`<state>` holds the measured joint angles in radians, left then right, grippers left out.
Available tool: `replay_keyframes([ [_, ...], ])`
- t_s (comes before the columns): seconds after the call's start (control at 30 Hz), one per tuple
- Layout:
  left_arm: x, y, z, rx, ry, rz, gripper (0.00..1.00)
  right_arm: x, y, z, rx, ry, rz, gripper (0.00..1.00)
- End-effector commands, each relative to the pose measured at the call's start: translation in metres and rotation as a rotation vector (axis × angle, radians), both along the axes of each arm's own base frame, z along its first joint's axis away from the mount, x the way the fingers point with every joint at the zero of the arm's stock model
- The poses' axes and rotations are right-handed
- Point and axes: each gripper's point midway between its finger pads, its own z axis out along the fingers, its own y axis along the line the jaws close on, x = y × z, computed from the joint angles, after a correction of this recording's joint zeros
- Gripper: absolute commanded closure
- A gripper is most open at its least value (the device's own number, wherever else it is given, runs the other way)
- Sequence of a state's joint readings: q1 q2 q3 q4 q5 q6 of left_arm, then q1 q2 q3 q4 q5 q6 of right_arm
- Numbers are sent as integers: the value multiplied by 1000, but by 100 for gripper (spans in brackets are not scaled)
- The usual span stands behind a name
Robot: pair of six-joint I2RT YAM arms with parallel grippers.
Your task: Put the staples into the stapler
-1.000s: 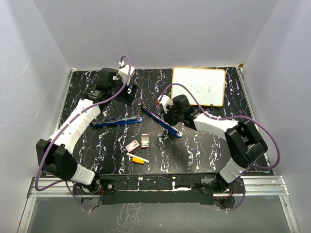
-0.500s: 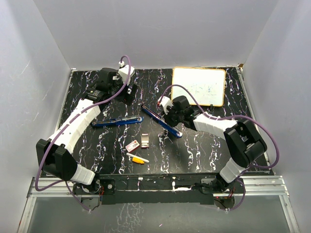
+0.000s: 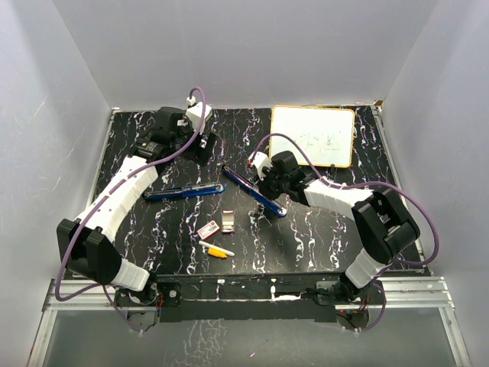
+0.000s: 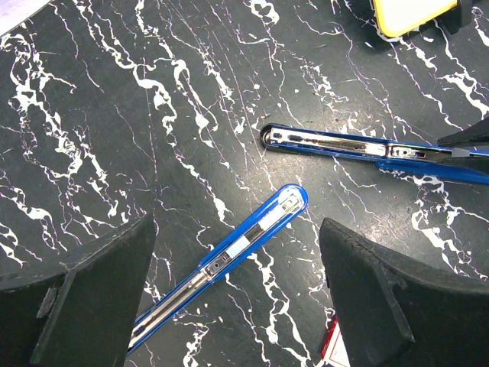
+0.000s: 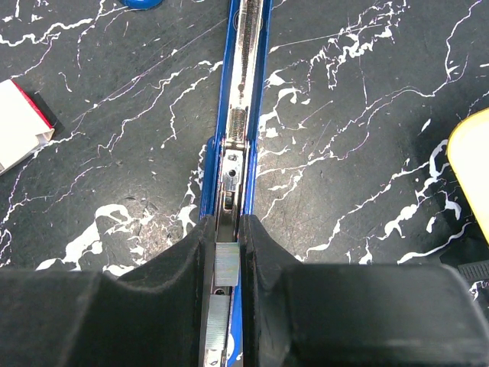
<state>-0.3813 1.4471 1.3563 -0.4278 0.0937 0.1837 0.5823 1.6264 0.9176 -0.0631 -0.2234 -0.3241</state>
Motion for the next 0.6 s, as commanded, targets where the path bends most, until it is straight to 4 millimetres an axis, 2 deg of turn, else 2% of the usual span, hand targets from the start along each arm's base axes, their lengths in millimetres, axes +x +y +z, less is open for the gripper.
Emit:
replay_keyframes([
  [0.0, -6, 4, 28, -22, -61, -7, 13, 7, 2, 5, 23, -50, 2, 90],
  [0.27, -7, 4, 29, -25, -62, -8, 13, 5, 1, -1, 23, -42, 10, 90],
  [0.57, -7, 3, 28, -25, -61, -9, 13, 7, 3, 13, 64, -72, 15, 90],
])
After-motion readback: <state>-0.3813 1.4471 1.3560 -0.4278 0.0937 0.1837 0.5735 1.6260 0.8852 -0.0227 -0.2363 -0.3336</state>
